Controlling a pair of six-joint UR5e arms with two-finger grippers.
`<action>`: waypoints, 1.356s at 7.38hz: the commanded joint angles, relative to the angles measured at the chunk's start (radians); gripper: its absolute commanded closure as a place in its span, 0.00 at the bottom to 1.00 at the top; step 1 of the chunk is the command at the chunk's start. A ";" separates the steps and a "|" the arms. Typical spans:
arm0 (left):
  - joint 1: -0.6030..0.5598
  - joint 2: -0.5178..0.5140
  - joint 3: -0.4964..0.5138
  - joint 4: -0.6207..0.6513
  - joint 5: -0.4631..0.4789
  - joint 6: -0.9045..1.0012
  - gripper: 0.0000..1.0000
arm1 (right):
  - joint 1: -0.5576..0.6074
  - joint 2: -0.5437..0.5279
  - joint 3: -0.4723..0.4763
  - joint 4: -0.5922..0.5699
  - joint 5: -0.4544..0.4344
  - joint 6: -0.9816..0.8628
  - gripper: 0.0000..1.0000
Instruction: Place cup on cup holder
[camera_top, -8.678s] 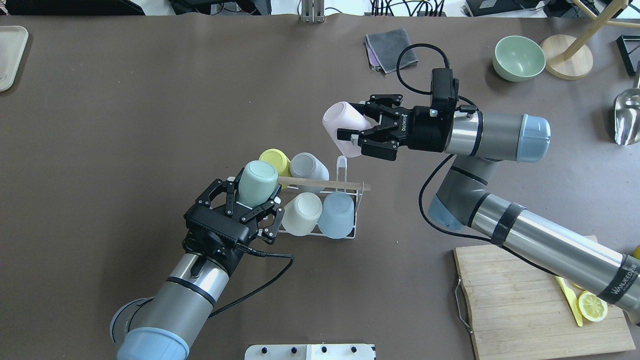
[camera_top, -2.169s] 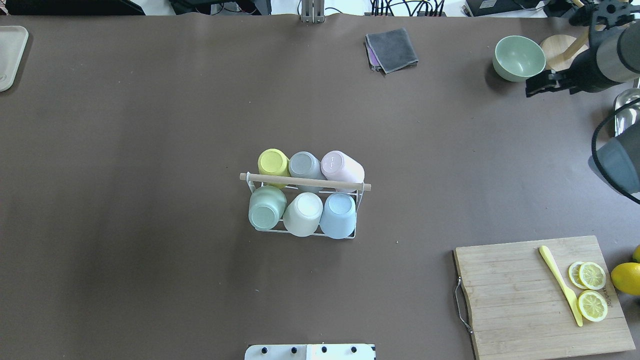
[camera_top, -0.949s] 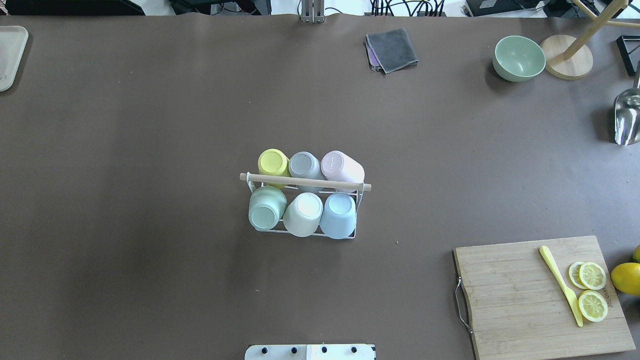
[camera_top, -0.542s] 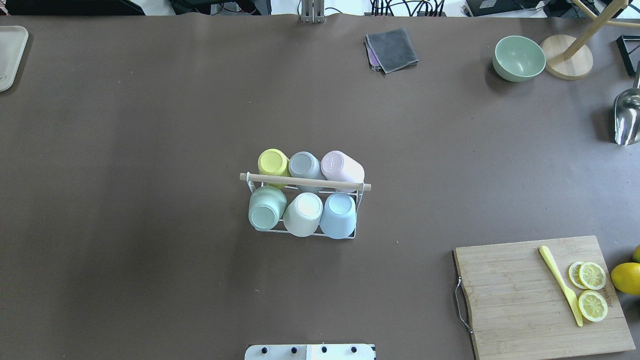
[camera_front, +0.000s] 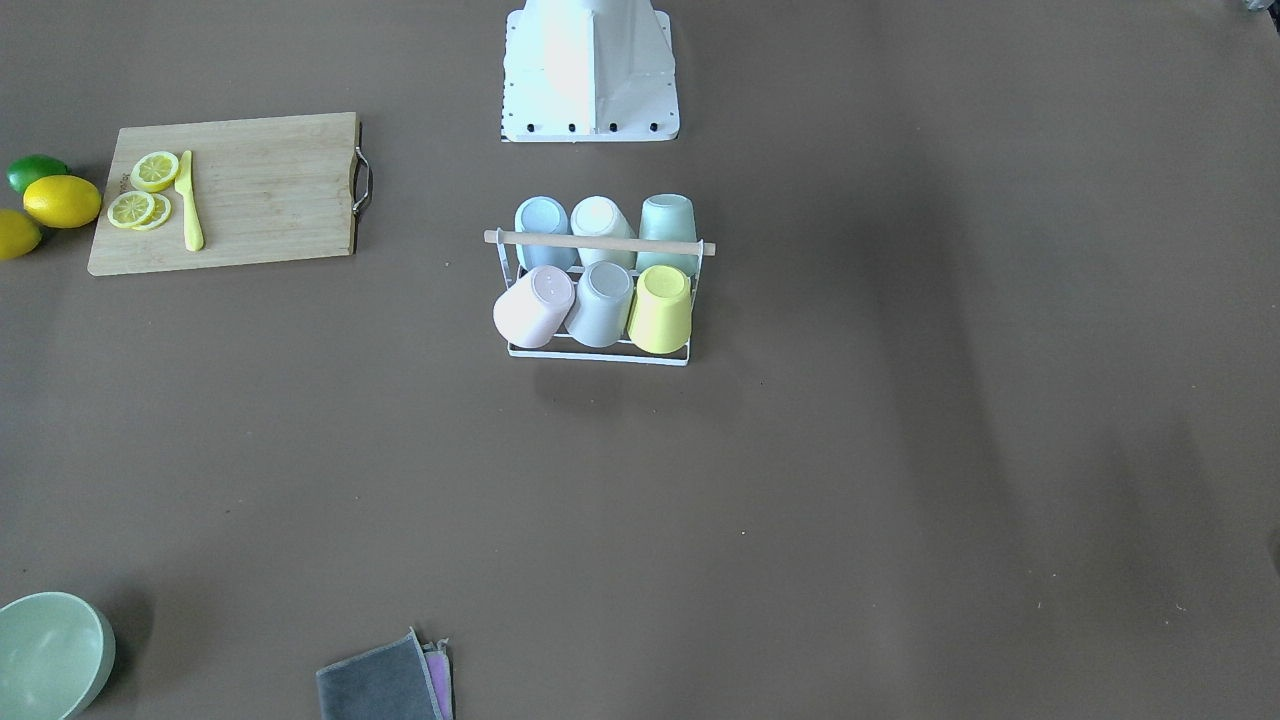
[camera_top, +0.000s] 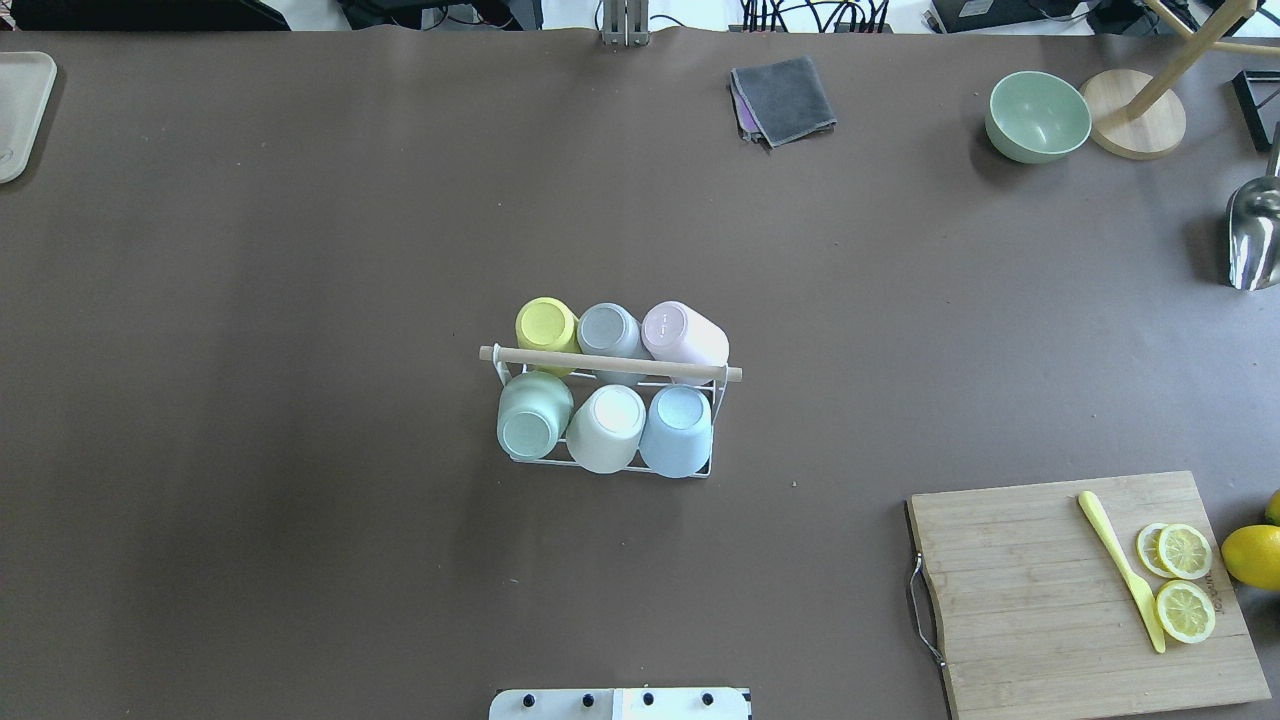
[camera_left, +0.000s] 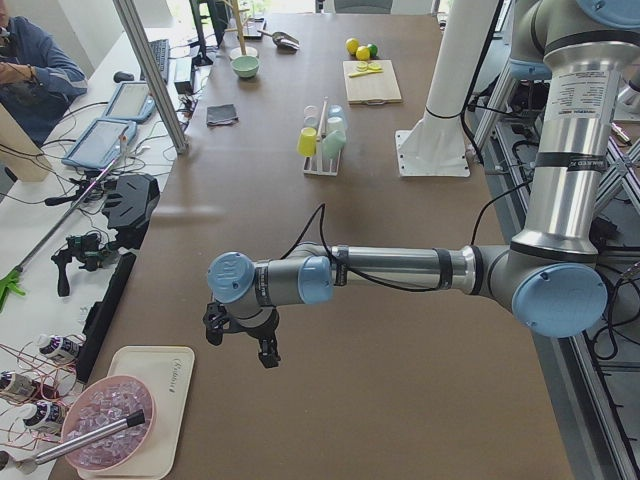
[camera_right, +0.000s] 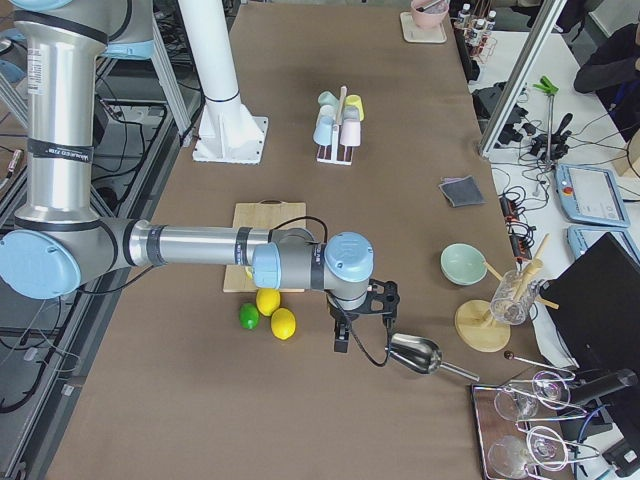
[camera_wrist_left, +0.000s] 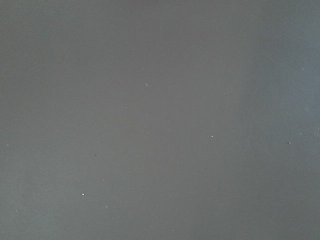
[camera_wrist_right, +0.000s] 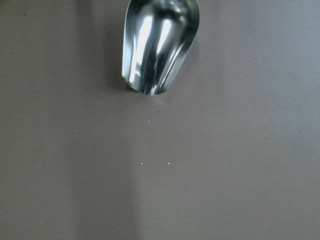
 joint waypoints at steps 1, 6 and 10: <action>-0.002 0.006 -0.022 0.036 0.000 0.000 0.02 | 0.000 0.002 -0.005 0.000 0.001 0.000 0.00; -0.005 0.001 -0.024 0.044 0.000 -0.001 0.02 | 0.000 0.008 -0.014 0.002 0.001 0.008 0.00; 0.011 -0.006 -0.053 0.116 0.008 0.000 0.02 | 0.000 0.008 -0.019 0.000 -0.001 0.010 0.00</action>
